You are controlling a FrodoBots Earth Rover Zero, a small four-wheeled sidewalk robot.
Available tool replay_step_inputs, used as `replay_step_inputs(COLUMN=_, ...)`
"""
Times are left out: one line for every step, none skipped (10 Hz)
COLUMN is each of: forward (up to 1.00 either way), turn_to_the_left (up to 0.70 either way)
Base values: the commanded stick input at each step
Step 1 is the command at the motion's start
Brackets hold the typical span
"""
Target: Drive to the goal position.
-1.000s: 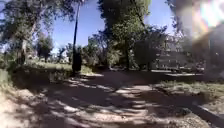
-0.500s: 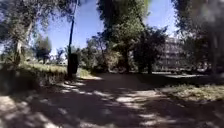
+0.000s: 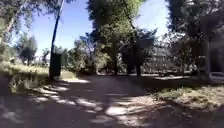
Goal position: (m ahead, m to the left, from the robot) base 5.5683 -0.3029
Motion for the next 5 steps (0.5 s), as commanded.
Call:
replay_step_inputs(forward=0.85, turn_to_the_left=0.0)
replay_step_inputs(forward=0.85, turn_to_the_left=0.0)
replay_step_inputs(forward=0.85, turn_to_the_left=0.0)
replay_step_inputs(forward=0.85, turn_to_the_left=0.0)
replay_step_inputs(forward=0.85, turn_to_the_left=0.0)
